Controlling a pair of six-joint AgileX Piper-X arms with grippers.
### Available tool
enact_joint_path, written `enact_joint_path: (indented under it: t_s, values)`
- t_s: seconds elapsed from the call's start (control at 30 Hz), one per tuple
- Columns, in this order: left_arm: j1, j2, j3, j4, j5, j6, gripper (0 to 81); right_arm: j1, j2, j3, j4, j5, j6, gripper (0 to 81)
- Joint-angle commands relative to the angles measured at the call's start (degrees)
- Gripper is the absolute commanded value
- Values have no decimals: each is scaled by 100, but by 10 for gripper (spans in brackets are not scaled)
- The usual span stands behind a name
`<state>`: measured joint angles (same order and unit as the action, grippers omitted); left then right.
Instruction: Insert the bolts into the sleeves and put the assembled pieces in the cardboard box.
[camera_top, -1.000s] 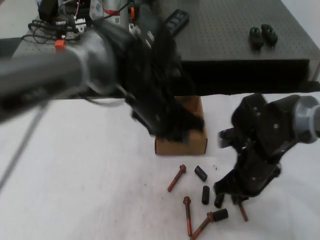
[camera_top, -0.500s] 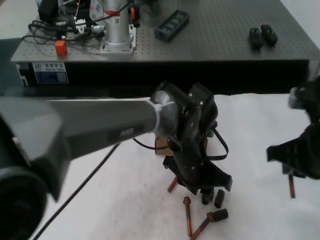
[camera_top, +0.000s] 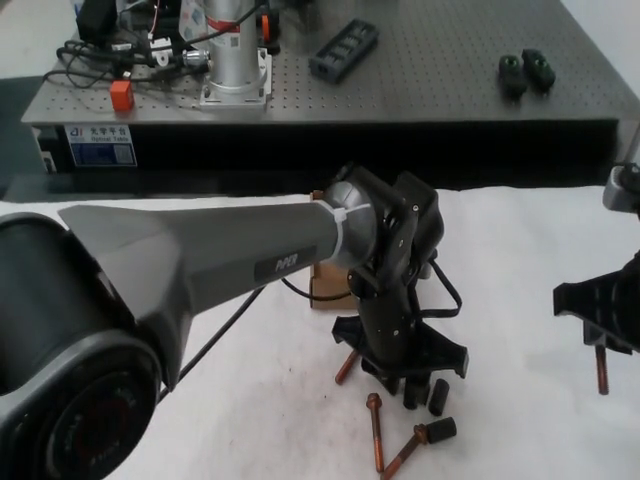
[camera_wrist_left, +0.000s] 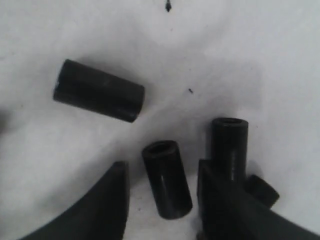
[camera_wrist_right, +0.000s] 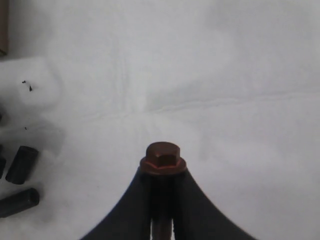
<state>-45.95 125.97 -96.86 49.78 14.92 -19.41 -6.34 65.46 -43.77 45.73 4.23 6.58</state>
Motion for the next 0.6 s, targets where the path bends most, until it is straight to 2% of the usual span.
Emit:
enact_joint_path:
  t_s: [0.0,0.1,0.27,0.3,0.4,0.47,0.57]
  values:
    - [-8,43,-50,140,-12,-185,293,-27,-52,-3,-245,-146,4,50]
    - [-8,102,-50,80,172,-306,233,-27,-52,-3,-305,-146,4,50]
    - [-8,246,-50,55,534,-461,214,-27,-52,-3,-284,-185,4,50]
    - [-8,261,-50,94,642,-461,183,-27,-52,-3,-286,-239,4,50]
    - [-8,228,-50,123,898,-461,11,-27,-52,-3,-286,-473,4,50]
    - [-8,111,-50,112,942,-442,0,-27,-52,-3,-349,-694,26,50]
    - [68,-272,-50,106,597,-296,6,-27,-102,-3,-538,-1224,24,50]
